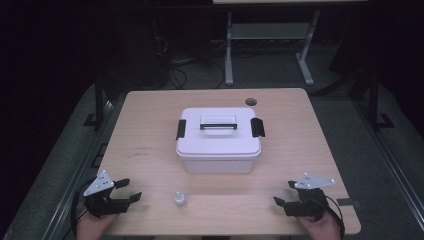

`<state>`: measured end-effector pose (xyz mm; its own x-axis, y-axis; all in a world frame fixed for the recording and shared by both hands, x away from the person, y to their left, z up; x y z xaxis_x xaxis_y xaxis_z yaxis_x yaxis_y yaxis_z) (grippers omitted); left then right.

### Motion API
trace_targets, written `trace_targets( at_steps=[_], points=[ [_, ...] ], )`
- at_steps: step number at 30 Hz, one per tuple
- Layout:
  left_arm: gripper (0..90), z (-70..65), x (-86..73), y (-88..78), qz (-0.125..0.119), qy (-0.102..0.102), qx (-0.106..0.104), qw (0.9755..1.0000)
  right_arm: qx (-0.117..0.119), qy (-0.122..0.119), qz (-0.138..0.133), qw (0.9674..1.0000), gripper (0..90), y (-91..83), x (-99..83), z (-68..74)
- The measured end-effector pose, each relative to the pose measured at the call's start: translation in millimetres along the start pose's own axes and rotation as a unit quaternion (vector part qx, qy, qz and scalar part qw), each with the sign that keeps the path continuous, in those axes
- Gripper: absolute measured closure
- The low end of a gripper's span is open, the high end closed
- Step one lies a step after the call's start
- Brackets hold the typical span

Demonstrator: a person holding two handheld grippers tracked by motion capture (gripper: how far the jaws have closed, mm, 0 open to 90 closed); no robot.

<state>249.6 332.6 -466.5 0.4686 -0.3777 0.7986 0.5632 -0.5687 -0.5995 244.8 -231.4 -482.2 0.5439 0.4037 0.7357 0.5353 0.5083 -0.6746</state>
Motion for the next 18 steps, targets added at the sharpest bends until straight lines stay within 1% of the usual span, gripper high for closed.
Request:
trace_targets(
  at_steps=[3, 8, 9, 10, 11, 12, 14, 15, 18],
  points=[
    [27.9, 0.5, -1.5, 0.5, 0.001, -0.004, -0.001, 1.0, 0.002, 0.005, -0.001, 1.0, 21.8, -0.3, -0.8, -3.4],
    [28.0, 0.1, -0.4, 0.7, 0.003, -0.004, -0.006, 1.0, 0.006, 0.008, -0.001, 1.0, 21.8, -0.2, -1.9, -5.8],
    [28.0, -0.9, 1.6, 0.8, 0.007, 0.001, -0.008, 0.9999, 0.006, 0.012, -0.001, 0.9999, 21.8, -0.6, -2.4, -6.6],
    [28.2, -0.9, 1.6, 0.8, 0.007, 0.001, -0.008, 0.9999, 0.006, 0.012, -0.001, 0.9999, 21.8, -0.6, -2.4, -6.6],
    [28.9, -2.9, 4.5, 1.4, 0.007, 0.005, -0.015, 0.9998, 0.006, 0.014, -0.001, 0.9999, 21.8, -1.0, -3.2, -7.7],
    [29.2, -2.9, 4.5, 1.4, 0.007, 0.005, -0.015, 0.9998, 0.006, 0.014, -0.001, 0.9999, 21.8, -1.0, -3.2, -7.7],
    [30.4, -5.0, 8.3, 3.1, 0.013, 0.015, -0.021, 0.9996, 0.004, 0.015, -0.003, 0.9999, 21.8, -1.8, -3.5, -8.7],
    [30.4, -6.7, 13.5, 4.9, 0.016, 0.019, -0.03, 0.9992, 0.004, 0.016, -0.004, 0.9999, 21.8, -2.0, -3.4, -8.9],
    [30.3, -7.2, 17.2, 5.7, 0.023, 0.023, -0.035, 0.9988, 0.005, 0.018, -0.005, 0.9998, 21.8, -2.2, -3.3, -9.0]
  ],
)
Point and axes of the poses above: each handheld gripper's, and its own axes: y roughly forward along the jaws, x roughly out of its top, z roughly to its left, the point moved 2 cm from there along y, roughly forward along the jaws
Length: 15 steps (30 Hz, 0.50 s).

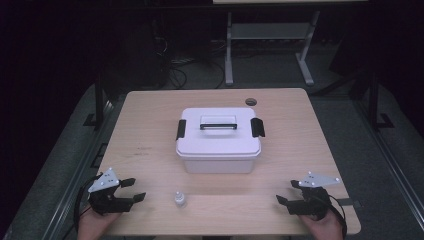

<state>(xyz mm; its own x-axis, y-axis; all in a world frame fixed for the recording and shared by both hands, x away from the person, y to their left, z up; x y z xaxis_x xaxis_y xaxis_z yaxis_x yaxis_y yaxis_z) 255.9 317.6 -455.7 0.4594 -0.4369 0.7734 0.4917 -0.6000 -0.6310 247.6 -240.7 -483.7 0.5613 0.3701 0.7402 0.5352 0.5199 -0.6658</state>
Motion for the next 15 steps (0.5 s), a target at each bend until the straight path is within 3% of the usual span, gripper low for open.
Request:
trace_targets(
  at_steps=[15],
  points=[
    [28.1, 0.6, 48.4, -14.0, 0.048, 0.051, -0.029, 0.9971, 0.001, -0.004, -0.007, 1.0, 21.6, -2.9, -0.6, 2.6]
  ],
)
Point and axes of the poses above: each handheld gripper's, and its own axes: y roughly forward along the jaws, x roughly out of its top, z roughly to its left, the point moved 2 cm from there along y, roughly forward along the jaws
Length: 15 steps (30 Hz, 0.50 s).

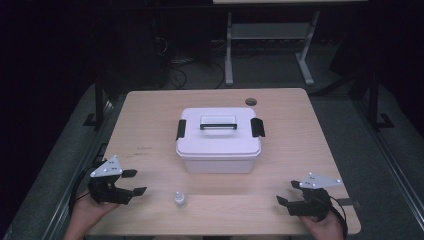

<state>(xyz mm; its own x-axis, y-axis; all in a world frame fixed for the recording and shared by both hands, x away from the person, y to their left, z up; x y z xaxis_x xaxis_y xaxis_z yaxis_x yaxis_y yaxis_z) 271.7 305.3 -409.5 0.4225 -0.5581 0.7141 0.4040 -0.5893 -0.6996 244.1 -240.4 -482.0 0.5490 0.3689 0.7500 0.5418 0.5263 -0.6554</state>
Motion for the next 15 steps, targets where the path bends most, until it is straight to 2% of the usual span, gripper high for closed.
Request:
trace_targets(
  at_steps=[5, 8, 15],
  points=[
    [28.1, 0.3, 11.9, -4.9, 0.006, 0.013, -0.005, 0.9999, -0.001, -0.005, -0.001, 1.0, 21.5, -0.8, 0.2, 1.1],
    [28.0, 0.4, 23.0, -6.3, 0.018, 0.027, -0.009, 0.9994, 0.001, -0.003, -0.003, 1.0, 21.5, -1.9, 0.1, 2.6],
    [28.0, -4.3, 36.6, -5.8, 0.037, 0.047, -0.015, 0.9981, 0.004, -0.009, -0.002, 1.0, 21.4, -1.5, -0.5, 6.0]
  ],
)
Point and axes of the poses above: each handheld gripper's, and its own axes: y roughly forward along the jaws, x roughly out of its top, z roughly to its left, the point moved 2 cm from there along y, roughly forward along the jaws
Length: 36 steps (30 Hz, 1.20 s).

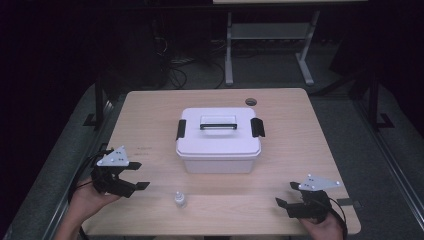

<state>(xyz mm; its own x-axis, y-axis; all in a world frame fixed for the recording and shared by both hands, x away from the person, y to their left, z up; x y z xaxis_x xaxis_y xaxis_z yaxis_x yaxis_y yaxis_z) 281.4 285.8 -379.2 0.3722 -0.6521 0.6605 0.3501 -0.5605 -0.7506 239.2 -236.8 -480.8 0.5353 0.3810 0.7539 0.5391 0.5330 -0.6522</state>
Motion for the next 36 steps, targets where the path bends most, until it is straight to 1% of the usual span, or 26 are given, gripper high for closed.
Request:
trace_targets(
  at_steps=[1, 5, 6, 7, 9, 10, 12, 13, 15, 17, 18, 19, 20, 21, 22, 23, 24, 25, 26, 27, 28, 29, 30, 31, 36],
  points=[
    [28.0, -1.0, 3.5, -1.7, 0.0, 0.002, -0.004, 1.0, 0.001, -0.001, 0.0, 1.0, 21.4, -0.2, 0.1, 0.6],
    [28.0, -1.5, 9.9, -5.4, 0.004, 0.009, -0.006, 0.9999, 0.0, -0.003, -0.001, 1.0, 21.3, -0.9, 0.0, 1.6],
    [28.0, -1.8, 12.7, -6.9, 0.007, 0.013, -0.006, 0.9999, 0.001, -0.003, -0.002, 1.0, 21.3, -0.8, -0.1, 1.7],
    [28.1, -1.1, 19.0, -10.1, 0.012, 0.022, -0.008, 0.9997, 0.001, -0.002, -0.002, 1.0, 21.3, -1.0, 0.1, 2.1],
    [28.1, -0.8, 21.2, -11.0, 0.012, 0.022, -0.008, 0.9997, 0.001, -0.002, -0.003, 1.0, 21.2, -1.2, 0.3, 2.5],
    [28.0, 1.0, 27.6, -12.0, 0.015, 0.023, -0.013, 0.9995, 0.002, -0.001, -0.004, 1.0, 21.2, -1.1, 0.4, 2.7],
    [28.0, 1.4, 29.6, -11.7, 0.016, 0.021, -0.015, 0.9996, 0.002, -0.001, -0.004, 1.0, 21.2, -1.0, 0.3, 3.0],
    [27.9, 2.9, 32.8, -11.4, 0.021, 0.024, -0.017, 0.9993, 0.002, -0.001, -0.002, 1.0, 21.2, -0.4, 0.0, 3.1],
    [27.8, 4.4, 36.8, -10.0, 0.026, 0.026, -0.018, 0.9992, 0.002, -0.001, -0.002, 1.0, 21.2, 0.3, 0.1, 2.8],
    [27.9, 5.9, 44.1, -9.0, 0.027, 0.031, -0.022, 0.9989, 0.004, 0.0, 0.0, 1.0, 21.2, 1.0, 0.4, 2.4],
    [28.0, 5.9, 44.1, -9.0, 0.027, 0.031, -0.022, 0.9989, 0.004, 0.0, 0.0, 1.0, 21.2, 1.0, 0.4, 2.4],
    [28.2, 6.7, 49.8, -9.0, 0.031, 0.036, -0.023, 0.9986, 0.005, 0.0, 0.0, 1.0, 21.2, 2.1, 0.9, 2.2],
    [28.2, 6.7, 49.8, -9.0, 0.031, 0.036, -0.023, 0.9986, 0.005, 0.0, 0.0, 1.0, 21.2, 2.1, 0.9, 2.2],
    [28.3, 7.2, 55.6, -9.7, 0.033, 0.037, -0.027, 0.9984, 0.007, 0.0, 0.001, 1.0, 21.1, 3.2, 1.4, 2.3],
    [28.4, 7.2, 55.6, -9.7, 0.033, 0.037, -0.027, 0.9984, 0.007, 0.0, 0.001, 1.0, 21.1, 3.2, 1.4, 2.3],
    [28.8, 7.7, 61.8, -10.9, 0.037, 0.042, -0.027, 0.9981, 0.008, -0.001, 0.002, 1.0, 21.1, 4.0, 1.8, 2.6],
    [28.9, 7.7, 61.8, -10.9, 0.037, 0.042, -0.027, 0.9981, 0.008, -0.001, 0.002, 1.0, 21.1, 4.0, 1.8, 2.6],
    [28.8, 7.8, 68.4, -12.0, 0.041, 0.047, -0.026, 0.9978, 0.01, -0.002, 0.001, 0.9999, 21.1, 4.2, 2.4, 3.0],
    [28.8, 7.8, 68.4, -12.0, 0.041, 0.047, -0.026, 0.9978, 0.01, -0.002, 0.001, 0.9999, 21.1, 4.2, 2.4, 3.0],
    [28.8, 8.1, 74.8, -13.5, 0.041, 0.05, -0.026, 0.9976, 0.011, -0.003, -0.001, 0.9999, 21.1, 4.4, 2.8, 3.0],
    [28.8, 8.1, 74.8, -13.5, 0.041, 0.05, -0.026, 0.9976, 0.011, -0.003, -0.001, 0.9999, 21.1, 4.4, 2.8, 3.0],
    [28.8, 8.5, 81.5, -14.6, 0.042, 0.054, -0.028, 0.9972, 0.012, -0.004, -0.001, 0.9999, 21.1, 4.6, 3.4, 3.0],
    [28.8, 8.5, 81.5, -14.6, 0.042, 0.054, -0.028, 0.9972, 0.012, -0.004, -0.001, 0.9999, 21.1, 4.6, 3.4, 3.0],
    [28.9, 8.7, 86.0, -15.6, 0.044, 0.058, -0.029, 0.9969, 0.012, -0.003, -0.001, 0.9999, 21.1, 5.1, 3.9, 3.3],
    [28.9, 9.7, 94.0, -17.2, 0.048, 0.063, -0.03, 0.9964, 0.012, -0.006, 0.001, 0.9999, 21.1, 6.6, 4.7, 4.0]
  ],
)
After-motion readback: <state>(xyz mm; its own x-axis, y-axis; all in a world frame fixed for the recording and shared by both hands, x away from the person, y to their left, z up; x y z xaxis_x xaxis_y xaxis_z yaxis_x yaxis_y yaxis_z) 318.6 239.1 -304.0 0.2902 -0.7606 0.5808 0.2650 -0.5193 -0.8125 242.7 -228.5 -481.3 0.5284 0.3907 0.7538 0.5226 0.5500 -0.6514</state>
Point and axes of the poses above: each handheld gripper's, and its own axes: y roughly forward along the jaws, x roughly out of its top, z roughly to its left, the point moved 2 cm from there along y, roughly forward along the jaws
